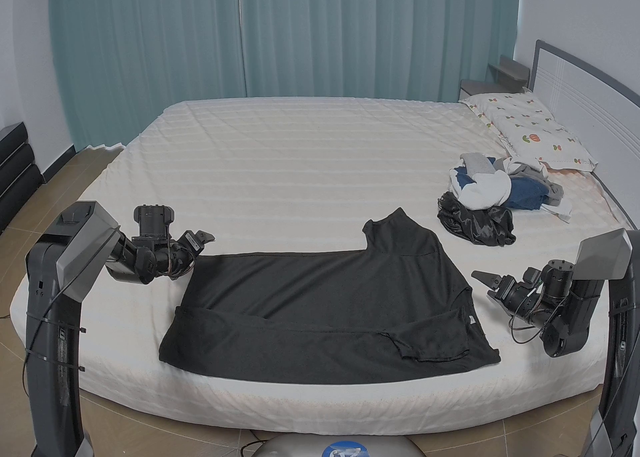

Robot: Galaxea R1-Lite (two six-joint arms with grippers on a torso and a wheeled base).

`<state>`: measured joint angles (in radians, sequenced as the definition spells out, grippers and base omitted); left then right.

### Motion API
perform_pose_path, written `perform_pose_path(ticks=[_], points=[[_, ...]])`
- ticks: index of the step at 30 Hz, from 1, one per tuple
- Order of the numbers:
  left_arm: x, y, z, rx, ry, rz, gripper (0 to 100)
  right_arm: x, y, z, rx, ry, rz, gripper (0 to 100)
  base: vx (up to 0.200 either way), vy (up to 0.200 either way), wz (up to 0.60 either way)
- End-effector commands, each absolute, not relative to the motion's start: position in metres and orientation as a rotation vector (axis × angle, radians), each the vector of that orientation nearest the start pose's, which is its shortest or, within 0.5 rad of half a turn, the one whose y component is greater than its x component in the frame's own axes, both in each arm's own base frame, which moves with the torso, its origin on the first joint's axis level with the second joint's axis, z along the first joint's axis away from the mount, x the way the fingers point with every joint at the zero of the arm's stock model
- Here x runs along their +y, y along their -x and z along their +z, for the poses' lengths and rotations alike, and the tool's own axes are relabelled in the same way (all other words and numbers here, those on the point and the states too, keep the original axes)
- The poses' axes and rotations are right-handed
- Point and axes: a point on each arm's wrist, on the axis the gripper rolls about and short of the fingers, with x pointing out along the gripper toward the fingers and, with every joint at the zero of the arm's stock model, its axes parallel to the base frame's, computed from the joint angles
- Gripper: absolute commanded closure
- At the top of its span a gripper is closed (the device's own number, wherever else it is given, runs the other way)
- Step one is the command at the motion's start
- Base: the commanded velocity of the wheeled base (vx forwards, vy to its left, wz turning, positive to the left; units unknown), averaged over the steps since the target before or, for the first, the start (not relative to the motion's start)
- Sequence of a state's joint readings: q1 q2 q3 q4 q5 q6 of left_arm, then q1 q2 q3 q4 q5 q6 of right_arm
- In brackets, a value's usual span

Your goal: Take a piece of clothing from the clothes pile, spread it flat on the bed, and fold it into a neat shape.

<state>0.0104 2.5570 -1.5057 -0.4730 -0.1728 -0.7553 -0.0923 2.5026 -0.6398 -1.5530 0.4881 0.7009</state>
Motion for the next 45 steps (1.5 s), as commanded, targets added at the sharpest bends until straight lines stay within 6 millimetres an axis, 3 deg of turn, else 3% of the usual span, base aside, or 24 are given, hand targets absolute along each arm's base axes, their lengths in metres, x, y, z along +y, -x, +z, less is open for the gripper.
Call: perform_pose_path(ticks=[1,12,13,19,24,33,35,45], points=[[0.001,-0.489,-0.015,0.625,0.788,0.073,0,-0.018,-0.359,-0.04,0.42,-0.77,0.29,0,0.0,0.0,0.0],[-0.003,-0.493,-0.023,0.59,0.784,0.052,0,-0.01,-0.36,-0.041,0.43,-0.766,0.308,0,0.0,0.0,0.0],[-0.003,-0.494,-0.023,0.589,0.781,0.05,100,-0.01,-0.36,-0.041,0.43,-0.766,0.31,0,0.0,0.0,0.0],[-0.002,-0.493,-0.024,0.584,0.78,0.062,100,-0.008,-0.361,-0.04,0.426,-0.764,0.315,0,0.0,0.0,0.0],[0.0,-0.493,-0.02,0.544,0.775,0.131,100,-0.004,-0.368,-0.022,0.374,-0.747,0.326,0,0.0,0.0,0.0],[0.0,-0.491,0.003,0.444,0.859,0.153,100,0.036,-0.398,0.001,0.354,-0.68,0.345,0,0.0,0.0,0.0],[0.003,-0.485,0.01,0.432,0.878,0.159,100,0.049,-0.413,0.006,0.377,-0.652,0.339,0,0.0,0.0,0.0],[0.002,-0.476,0.004,0.446,0.879,0.161,100,0.078,-0.461,0.01,0.43,-0.495,0.277,0,0.0,0.0,0.0]])
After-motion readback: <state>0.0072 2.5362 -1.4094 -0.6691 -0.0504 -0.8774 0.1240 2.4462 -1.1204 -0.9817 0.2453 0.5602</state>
